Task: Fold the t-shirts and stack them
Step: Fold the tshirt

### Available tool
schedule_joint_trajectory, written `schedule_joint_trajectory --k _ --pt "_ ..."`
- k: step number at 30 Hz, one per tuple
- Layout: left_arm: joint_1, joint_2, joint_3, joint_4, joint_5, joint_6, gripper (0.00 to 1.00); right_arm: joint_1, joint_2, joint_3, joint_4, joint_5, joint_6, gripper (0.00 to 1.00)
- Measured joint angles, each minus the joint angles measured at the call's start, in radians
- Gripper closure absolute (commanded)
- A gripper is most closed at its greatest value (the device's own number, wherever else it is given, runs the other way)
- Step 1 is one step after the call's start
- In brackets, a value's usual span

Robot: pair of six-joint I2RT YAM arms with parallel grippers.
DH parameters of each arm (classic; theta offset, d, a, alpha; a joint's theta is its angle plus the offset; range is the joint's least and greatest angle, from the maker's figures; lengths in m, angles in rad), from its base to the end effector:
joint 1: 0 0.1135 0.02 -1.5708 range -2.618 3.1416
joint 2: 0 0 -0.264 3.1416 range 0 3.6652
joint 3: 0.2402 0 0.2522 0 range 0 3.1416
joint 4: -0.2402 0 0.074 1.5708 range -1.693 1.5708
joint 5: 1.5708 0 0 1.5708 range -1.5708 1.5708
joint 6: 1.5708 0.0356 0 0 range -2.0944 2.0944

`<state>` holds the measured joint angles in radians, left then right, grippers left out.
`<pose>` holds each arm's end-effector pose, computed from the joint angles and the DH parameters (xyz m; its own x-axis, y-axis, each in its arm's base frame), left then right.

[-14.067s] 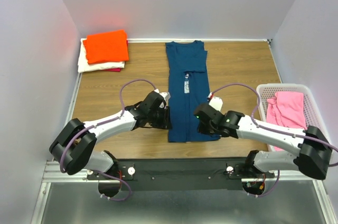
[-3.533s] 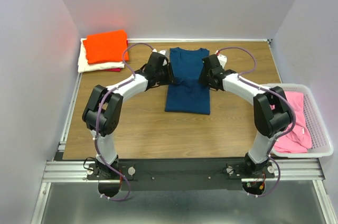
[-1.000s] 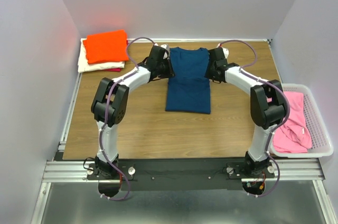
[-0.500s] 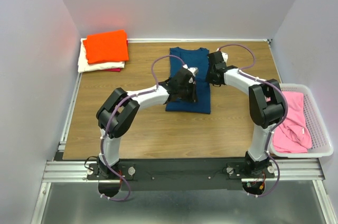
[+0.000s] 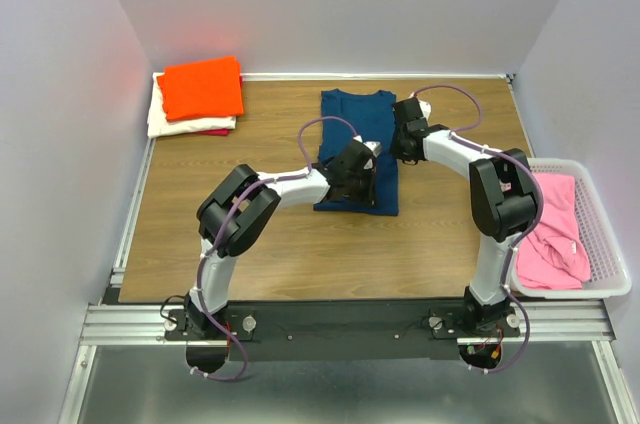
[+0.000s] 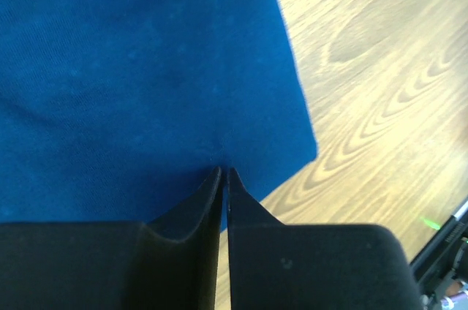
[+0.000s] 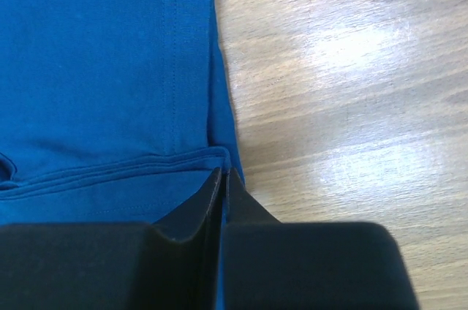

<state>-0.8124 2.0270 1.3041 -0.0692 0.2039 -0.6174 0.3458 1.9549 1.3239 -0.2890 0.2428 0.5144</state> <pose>0.2947 -0.3216 0.1559 -0.8674 0.0912 -0.4892 0.3760 0.7641 -0.5241 0.3960 0.1336 0.1758 -0.7461 0.2388 -0.6215 0.2012 0.9707 0.1315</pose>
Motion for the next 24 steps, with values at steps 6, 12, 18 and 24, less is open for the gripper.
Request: schedule_joint_trajectory --k 6,12,18,24 --pt "-0.003 0.014 -0.003 0.008 0.000 0.000 0.90 0.000 0.006 0.015 -0.001 0.001 0.000 0.95" --pt "-0.009 0.014 -0.010 0.023 0.000 0.000 0.91 0.000 0.019 0.046 -0.001 0.002 -0.003 0.96" --pt "-0.010 0.014 -0.011 0.027 0.000 0.000 0.91 0.000 0.035 0.059 -0.003 0.011 -0.009 0.95" --pt "-0.010 0.014 -0.010 0.027 0.000 0.002 0.90 0.000 0.037 0.059 -0.005 0.031 -0.011 0.69"
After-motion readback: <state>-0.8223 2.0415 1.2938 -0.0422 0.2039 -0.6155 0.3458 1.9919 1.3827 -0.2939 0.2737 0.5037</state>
